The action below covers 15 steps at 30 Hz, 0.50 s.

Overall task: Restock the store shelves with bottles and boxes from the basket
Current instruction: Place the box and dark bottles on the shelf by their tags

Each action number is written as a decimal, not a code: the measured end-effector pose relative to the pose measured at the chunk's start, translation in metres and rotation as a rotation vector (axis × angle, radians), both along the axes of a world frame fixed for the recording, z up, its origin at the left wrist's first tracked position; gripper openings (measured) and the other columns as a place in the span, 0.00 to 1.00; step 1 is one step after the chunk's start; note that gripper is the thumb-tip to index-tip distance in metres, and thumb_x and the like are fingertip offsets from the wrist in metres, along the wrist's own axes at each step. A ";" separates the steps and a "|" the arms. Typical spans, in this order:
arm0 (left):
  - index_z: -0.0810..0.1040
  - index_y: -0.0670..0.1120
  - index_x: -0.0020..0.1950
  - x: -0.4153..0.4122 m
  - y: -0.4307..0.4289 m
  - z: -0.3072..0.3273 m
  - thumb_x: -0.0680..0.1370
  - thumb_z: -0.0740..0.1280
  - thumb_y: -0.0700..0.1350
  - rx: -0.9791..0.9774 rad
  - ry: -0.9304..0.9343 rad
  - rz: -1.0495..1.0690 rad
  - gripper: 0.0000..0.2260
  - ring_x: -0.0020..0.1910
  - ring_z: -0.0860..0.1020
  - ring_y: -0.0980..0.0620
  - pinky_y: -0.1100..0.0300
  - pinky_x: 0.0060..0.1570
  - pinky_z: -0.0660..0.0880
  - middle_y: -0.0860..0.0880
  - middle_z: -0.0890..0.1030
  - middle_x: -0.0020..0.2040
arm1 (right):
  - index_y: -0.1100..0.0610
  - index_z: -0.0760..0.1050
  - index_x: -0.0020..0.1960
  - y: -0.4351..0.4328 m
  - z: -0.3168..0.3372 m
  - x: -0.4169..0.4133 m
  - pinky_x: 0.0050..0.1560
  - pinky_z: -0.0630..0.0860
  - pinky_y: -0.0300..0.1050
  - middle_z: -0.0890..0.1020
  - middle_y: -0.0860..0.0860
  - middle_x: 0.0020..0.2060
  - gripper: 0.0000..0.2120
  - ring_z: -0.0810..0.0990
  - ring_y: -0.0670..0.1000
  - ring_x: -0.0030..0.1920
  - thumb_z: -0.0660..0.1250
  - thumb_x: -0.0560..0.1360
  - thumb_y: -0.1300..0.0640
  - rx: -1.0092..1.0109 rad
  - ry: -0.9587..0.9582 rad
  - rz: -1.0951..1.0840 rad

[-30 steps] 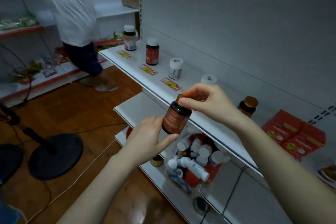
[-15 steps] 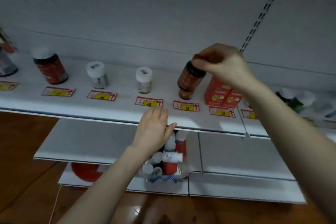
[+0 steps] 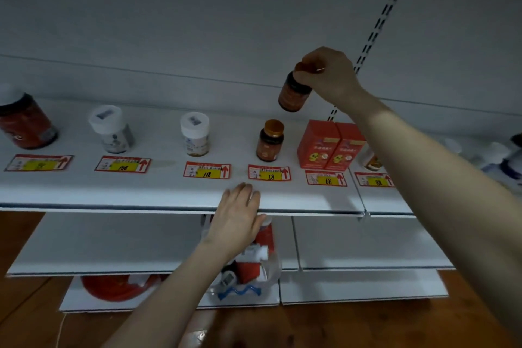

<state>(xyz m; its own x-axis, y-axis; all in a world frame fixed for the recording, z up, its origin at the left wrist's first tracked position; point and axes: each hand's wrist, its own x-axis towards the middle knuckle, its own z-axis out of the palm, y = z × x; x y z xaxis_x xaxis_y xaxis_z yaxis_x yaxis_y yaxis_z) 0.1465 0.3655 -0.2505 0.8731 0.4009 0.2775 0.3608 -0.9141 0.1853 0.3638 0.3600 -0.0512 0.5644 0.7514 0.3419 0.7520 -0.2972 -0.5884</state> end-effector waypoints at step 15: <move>0.79 0.40 0.51 0.000 0.001 -0.004 0.72 0.58 0.53 0.007 -0.068 0.014 0.20 0.52 0.80 0.41 0.47 0.50 0.77 0.40 0.80 0.52 | 0.60 0.73 0.60 0.056 -0.068 0.015 0.38 0.72 0.35 0.76 0.57 0.58 0.20 0.75 0.50 0.52 0.71 0.69 0.59 -0.338 0.222 0.132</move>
